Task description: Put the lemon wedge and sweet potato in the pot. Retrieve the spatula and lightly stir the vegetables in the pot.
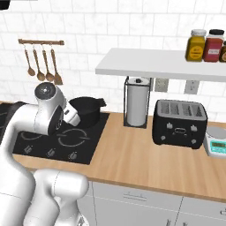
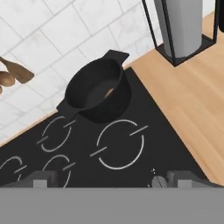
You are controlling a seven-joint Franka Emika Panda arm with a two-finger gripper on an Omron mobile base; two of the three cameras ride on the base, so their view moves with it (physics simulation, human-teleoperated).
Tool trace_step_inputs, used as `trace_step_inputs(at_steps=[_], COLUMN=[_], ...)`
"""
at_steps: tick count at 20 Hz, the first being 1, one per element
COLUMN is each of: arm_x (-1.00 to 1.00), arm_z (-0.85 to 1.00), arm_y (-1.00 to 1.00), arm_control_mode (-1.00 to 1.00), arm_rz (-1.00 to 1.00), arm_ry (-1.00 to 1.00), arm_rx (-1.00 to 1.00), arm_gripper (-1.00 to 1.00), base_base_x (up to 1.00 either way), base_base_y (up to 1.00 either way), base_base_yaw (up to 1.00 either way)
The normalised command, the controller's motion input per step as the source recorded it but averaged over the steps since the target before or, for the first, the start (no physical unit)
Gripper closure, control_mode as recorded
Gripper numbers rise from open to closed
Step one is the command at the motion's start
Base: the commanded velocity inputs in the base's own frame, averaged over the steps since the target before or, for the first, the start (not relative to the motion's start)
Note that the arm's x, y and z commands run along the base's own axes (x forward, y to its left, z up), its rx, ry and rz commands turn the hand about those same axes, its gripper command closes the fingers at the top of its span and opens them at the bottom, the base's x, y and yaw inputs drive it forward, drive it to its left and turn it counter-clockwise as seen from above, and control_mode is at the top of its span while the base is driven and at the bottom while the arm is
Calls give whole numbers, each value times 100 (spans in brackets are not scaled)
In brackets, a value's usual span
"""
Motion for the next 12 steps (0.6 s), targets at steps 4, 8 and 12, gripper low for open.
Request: trace_step_inputs(at_steps=[4,8,12], arm_x=[0,0,0], arm_z=[0,0,0], arm_y=[0,0,0], arm_control_mode=[-100,100,100], arm_rz=[0,0,0], arm_ry=[0,0,0], arm_rx=[0,0,0], arm_gripper=[-100,-100,-100], base_base_x=[0,-3,-6], base_base_y=[0,1,92], base_base_yaw=[0,0,5])
